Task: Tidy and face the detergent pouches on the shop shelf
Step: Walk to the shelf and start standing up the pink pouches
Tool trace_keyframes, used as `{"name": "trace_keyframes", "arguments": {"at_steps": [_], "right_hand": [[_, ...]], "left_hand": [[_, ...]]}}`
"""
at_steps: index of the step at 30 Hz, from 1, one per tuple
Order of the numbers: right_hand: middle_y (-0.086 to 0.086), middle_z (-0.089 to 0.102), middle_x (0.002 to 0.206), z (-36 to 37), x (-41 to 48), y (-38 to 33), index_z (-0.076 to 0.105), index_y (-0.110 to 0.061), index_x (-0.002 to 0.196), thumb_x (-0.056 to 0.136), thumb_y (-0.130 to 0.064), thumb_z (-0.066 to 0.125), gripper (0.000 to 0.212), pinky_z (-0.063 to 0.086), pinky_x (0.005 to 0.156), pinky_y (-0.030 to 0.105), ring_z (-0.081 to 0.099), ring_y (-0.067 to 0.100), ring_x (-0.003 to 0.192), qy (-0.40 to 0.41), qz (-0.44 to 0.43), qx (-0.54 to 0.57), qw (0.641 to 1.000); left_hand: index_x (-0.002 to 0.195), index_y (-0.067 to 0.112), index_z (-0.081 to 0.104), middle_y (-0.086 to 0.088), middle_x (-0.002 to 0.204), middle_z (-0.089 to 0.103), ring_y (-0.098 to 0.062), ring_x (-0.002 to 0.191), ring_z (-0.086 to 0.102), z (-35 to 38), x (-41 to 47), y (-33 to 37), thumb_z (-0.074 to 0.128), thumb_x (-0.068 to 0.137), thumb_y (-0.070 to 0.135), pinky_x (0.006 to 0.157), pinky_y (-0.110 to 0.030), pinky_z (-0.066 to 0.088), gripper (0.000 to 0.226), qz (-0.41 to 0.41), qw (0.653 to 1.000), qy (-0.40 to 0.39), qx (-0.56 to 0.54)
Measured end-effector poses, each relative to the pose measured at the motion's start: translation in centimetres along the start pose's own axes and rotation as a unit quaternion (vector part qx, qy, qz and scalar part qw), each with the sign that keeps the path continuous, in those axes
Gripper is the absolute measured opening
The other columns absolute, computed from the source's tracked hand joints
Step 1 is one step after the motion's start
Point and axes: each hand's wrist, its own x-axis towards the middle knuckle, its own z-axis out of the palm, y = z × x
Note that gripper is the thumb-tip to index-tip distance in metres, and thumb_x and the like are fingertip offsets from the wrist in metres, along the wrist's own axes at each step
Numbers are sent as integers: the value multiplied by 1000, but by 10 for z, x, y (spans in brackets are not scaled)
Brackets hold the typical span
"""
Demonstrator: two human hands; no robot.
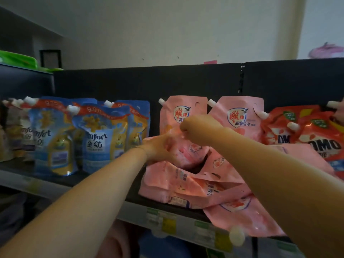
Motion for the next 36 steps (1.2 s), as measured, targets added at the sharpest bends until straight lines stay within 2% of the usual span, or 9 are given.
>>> {"name": "trace_keyframes", "arguments": {"at_steps": [4,10,15,19,21,24,28,30,36], "right_hand": [[-2,51,85,-15,13,-21,60,-19,103,93,-13,50,15,39,80,29,47,17,77,94,-39,-30,994],[-3,62,99,-25,24,-25,61,-22,105,96,-24,52,13,41,94,34,53,17,88,163,-58,-57,983],[0,52,123,-30,21,-17,53,-23,128,92,-33,57,37,37,94,32,48,19,114,168,-91,-15,981],[10,55,124,-16,10,-11,59,-15,119,81,-21,68,40,46,86,41,54,30,109,291,-76,-42,953],[11,61,115,-7,5,-9,63,-12,110,77,-18,70,34,50,80,43,58,30,100,330,-67,-44,940],[6,59,117,2,-3,-8,60,-16,113,91,-28,53,25,47,90,40,56,24,104,207,-52,-16,977],[2,60,107,17,-5,-9,60,-18,105,94,-35,50,23,53,78,34,58,20,91,21,54,118,991],[4,62,107,24,2,-14,63,-15,106,93,-36,55,26,54,82,36,59,21,92,-41,64,183,980],[8,55,132,20,14,-50,50,-12,135,98,-26,51,40,42,90,30,54,23,105,-138,1,278,951]], "left_hand": [[118,36,49,7,115,58,-19,105,57,-4,1,-9,81,39,65,98,-47,43,91,36,997,66,11],[99,35,58,14,96,68,-9,95,63,-11,-1,-24,89,56,32,92,-41,51,53,56,989,94,-98],[103,31,62,11,94,70,-11,92,65,0,13,-33,83,45,57,85,-42,55,67,66,970,188,-142],[88,42,59,11,90,69,-16,90,66,0,19,-25,86,51,49,77,-39,54,46,-10,911,274,-308],[88,38,58,11,87,68,-13,77,67,-3,21,-19,82,68,38,58,-28,54,32,-53,862,338,-374],[101,22,63,3,90,72,-13,66,70,-10,20,-20,80,74,35,48,-26,55,34,-129,798,369,-458],[97,15,62,4,81,66,-7,61,61,-9,11,-26,82,72,31,46,-21,45,36,-153,787,363,-474],[96,15,65,-2,91,70,-14,71,66,-6,3,-36,84,69,26,57,-25,51,35,-142,783,355,-490],[118,17,59,3,112,63,-13,100,60,-3,-25,-62,85,67,8,84,-29,48,58,-85,870,259,-412]]}}
